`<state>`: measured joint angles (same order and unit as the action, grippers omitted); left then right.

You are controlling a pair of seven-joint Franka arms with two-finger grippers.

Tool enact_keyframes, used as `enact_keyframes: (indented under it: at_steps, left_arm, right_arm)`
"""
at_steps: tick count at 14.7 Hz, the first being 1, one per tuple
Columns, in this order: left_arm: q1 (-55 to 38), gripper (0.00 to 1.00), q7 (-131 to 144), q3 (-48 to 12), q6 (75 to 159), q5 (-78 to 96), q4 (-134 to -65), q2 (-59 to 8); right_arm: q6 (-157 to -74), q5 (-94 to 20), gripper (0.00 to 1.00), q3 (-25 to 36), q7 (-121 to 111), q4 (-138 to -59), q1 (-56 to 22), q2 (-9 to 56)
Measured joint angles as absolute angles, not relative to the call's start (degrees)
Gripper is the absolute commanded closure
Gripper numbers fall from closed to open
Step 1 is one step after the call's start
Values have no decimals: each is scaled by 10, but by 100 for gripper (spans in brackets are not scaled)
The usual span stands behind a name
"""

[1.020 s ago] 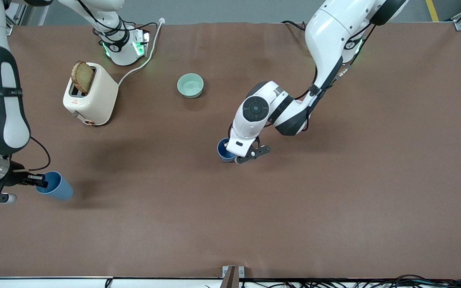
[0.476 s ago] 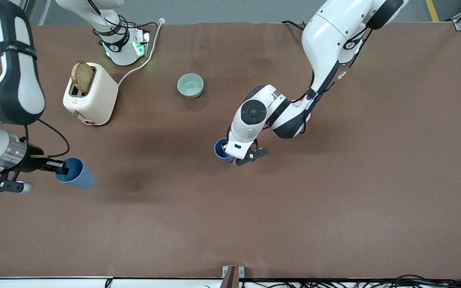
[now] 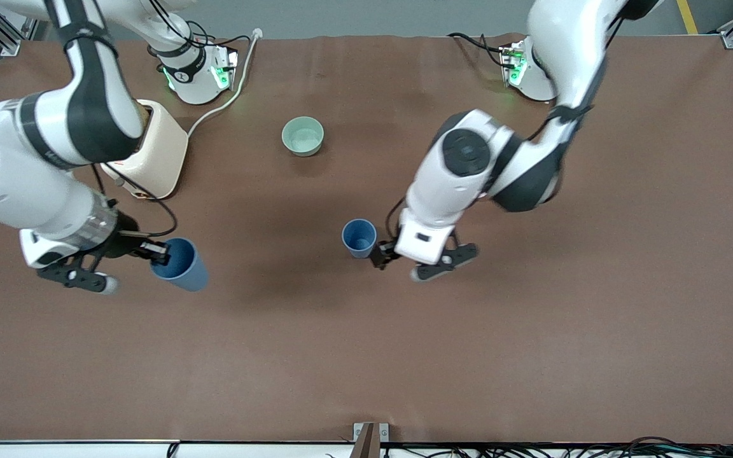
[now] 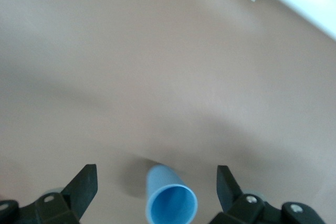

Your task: Stack blue cups with both arms

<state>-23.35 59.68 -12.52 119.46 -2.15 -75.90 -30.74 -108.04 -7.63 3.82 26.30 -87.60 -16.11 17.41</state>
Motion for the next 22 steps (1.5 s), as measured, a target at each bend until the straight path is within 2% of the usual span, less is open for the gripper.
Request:
enact_keyframes:
  at_steps: [4, 9, 13, 16, 22]
  left_arm:
    - [-134, 0, 469, -124, 1114, -23, -758, -220]
    - [-24, 0, 245, -123, 1016, -23, -767, -149]
    - [-17, 0, 140, -71, 975, 2, -844, -60]
    - [-17, 0, 123, -57, 927, 7, -883, -3]
    - [-15, 0, 125, -55, 895, 7, -894, 28]
  right_arm:
    - [-1085, -76, 98, 38, 377, -868, -243, 188]
    - [-1124, -75, 98, 38, 460, -840, -316, 251]
    - [-1166, -69, 99, 38, 495, -838, -361, 285]
    - [-1171, -69, 99, 39, 503, -838, -389, 295]
    - [-1188, -69, 99, 39, 504, -863, -424, 302]
